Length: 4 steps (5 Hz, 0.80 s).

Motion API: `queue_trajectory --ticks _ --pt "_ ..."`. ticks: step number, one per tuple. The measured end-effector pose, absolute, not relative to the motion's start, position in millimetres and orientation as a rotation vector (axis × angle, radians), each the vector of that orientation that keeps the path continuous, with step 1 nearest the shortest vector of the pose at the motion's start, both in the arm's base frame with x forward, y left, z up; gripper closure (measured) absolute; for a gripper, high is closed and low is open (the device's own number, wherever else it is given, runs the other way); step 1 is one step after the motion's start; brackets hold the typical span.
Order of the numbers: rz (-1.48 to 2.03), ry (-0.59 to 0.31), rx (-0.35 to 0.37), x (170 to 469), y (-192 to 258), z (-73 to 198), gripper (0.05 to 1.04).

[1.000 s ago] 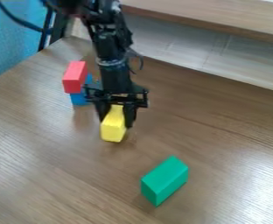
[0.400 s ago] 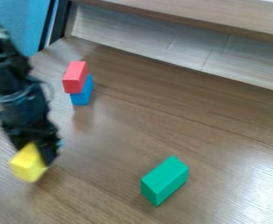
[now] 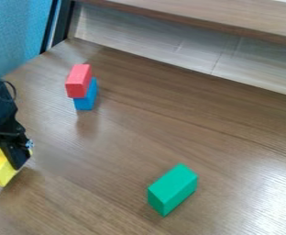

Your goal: Move the yellow block on the lower left side of the table

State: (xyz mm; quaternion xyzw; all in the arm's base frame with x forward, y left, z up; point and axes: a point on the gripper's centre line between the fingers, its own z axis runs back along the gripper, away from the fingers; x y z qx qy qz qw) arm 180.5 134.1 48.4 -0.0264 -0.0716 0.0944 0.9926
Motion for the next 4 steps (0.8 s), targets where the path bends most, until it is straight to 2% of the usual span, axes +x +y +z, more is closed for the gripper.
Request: queue_trajectory --ticks 1,2,3,4 --pt "0.173 -0.149 -0.052 184.3 138.2 46.8 0.488" --pt "0.175 -0.138 -0.043 186.4 141.6 42.2 0.437" --pt "0.165 -0.112 -0.041 186.9 140.9 37.4 0.148" --pt "0.136 -0.108 -0.035 190.2 136.6 37.6 0.079"
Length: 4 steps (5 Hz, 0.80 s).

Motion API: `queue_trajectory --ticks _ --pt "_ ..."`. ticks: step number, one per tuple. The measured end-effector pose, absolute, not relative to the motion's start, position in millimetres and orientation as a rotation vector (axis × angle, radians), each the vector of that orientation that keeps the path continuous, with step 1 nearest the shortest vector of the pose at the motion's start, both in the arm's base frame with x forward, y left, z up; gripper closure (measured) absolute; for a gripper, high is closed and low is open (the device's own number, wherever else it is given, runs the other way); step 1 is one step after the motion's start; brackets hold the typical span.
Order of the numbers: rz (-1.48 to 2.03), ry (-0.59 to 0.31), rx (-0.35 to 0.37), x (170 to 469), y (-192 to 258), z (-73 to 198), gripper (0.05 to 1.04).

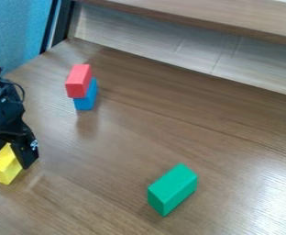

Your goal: Move the yellow block on the lower left side of the table

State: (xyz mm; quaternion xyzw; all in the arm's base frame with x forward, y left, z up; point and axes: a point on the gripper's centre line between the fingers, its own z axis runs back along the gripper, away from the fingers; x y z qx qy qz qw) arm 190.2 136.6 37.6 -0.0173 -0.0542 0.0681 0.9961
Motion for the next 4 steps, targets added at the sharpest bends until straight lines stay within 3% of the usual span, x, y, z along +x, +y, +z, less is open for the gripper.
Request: queue_trajectory --ticks 1,3,4 --pt "0.122 -0.104 -0.052 193.0 124.6 41.6 0.083" --pt "0.135 -0.174 -0.079 212.3 100.8 97.3 0.083" --pt "0.139 -0.191 -0.083 224.8 94.3 112.1 0.083"
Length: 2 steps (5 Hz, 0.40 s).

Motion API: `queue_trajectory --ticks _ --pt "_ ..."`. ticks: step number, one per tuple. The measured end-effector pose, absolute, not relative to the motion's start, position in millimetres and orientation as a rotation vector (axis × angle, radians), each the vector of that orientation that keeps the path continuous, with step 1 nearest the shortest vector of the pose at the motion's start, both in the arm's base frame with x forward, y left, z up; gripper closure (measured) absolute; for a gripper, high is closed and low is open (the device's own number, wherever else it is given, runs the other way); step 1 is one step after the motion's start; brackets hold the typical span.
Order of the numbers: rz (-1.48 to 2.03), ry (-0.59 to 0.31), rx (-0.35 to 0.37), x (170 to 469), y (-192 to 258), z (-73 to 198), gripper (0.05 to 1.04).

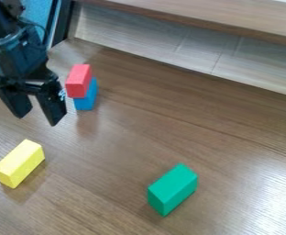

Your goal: Move the yellow block on the lower left side of the table

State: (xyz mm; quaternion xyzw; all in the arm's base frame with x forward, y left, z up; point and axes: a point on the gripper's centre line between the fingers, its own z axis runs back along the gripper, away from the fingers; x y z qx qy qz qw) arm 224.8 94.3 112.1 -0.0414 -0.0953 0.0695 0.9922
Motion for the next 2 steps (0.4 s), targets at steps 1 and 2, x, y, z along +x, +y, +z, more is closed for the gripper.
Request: queue_trajectory --ticks 1,2 --pt "0.107 -0.202 -0.088 247.2 76.8 123.7 0.083" --pt "0.100 -0.192 -0.062 265.6 66.3 128.3 0.083"
